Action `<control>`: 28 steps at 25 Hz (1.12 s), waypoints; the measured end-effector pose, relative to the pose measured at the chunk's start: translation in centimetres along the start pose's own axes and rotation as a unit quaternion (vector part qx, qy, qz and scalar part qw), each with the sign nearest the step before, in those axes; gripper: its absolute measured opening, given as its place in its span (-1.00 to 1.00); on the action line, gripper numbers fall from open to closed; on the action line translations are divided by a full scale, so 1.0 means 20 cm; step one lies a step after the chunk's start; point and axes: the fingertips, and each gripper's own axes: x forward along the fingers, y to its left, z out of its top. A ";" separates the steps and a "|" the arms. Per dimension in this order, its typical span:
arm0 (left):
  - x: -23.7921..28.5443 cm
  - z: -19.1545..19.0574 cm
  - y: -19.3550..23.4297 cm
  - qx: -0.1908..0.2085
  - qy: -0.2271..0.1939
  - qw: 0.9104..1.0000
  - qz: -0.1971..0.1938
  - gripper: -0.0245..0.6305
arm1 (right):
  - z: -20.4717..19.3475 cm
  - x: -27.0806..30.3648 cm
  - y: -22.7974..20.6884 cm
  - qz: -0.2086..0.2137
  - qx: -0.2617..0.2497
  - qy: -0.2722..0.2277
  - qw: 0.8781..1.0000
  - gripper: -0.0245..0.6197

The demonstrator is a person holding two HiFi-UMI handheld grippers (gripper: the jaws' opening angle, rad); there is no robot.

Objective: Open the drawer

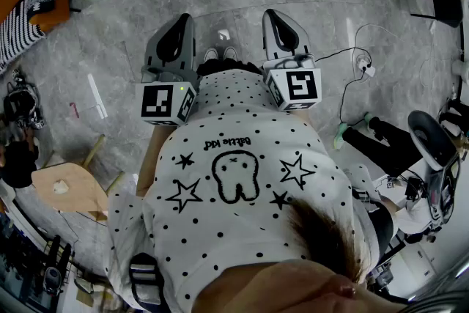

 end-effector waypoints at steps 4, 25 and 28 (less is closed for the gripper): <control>-0.01 0.00 0.00 0.002 0.000 1.000 0.002 -0.91 | 0.00 0.00 0.01 0.003 -0.001 -0.001 1.000 -0.88; -0.01 0.04 -0.03 -0.005 -0.007 1.000 -0.001 -0.91 | 0.01 -0.02 0.01 0.010 -0.006 -0.008 1.000 -0.88; 0.02 0.03 -0.14 -0.002 -0.009 1.000 -0.001 -0.91 | 0.00 -0.08 -0.07 0.010 -0.007 -0.012 1.000 -0.88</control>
